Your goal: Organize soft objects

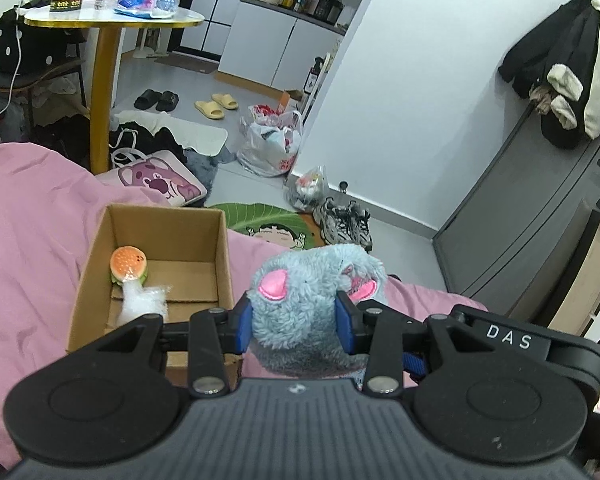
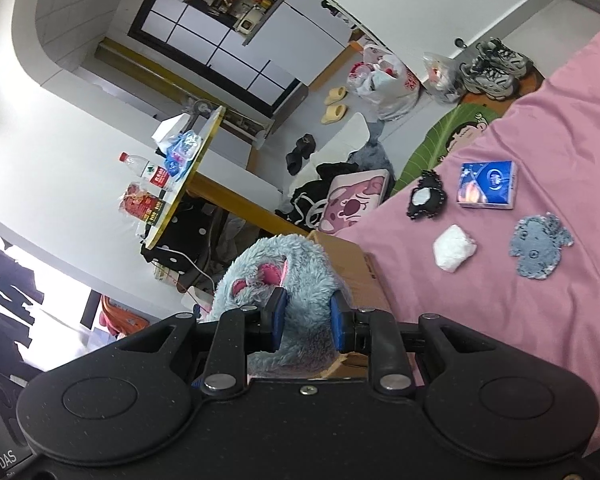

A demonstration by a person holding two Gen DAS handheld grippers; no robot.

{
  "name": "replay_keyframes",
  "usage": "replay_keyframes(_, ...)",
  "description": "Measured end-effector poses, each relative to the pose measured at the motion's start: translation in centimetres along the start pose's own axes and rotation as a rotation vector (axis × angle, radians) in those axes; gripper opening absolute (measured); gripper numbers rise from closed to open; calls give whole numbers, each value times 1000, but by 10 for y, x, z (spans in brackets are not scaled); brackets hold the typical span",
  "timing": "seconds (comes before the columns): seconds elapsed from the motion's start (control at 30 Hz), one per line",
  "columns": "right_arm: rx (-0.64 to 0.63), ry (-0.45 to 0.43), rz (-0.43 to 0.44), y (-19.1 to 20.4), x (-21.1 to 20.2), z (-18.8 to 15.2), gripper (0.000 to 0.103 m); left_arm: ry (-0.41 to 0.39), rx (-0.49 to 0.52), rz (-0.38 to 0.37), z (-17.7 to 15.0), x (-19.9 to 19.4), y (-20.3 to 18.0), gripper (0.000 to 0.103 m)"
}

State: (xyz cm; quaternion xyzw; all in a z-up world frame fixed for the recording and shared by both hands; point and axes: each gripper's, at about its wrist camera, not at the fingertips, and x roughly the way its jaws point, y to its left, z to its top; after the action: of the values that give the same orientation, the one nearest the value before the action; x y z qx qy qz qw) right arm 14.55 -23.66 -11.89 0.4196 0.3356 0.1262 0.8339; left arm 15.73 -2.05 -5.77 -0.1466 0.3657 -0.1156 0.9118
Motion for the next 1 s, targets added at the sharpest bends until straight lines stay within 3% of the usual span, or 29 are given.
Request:
replay_keyframes(0.53, -71, 4, 17, 31, 14, -11, 23, -43, -27, -13, 13, -17, 30, 40)
replay_keyframes(1.0, -121, 26, -17, 51, 53, -17, 23, -32, -74, -15, 25, -2, 73, 40)
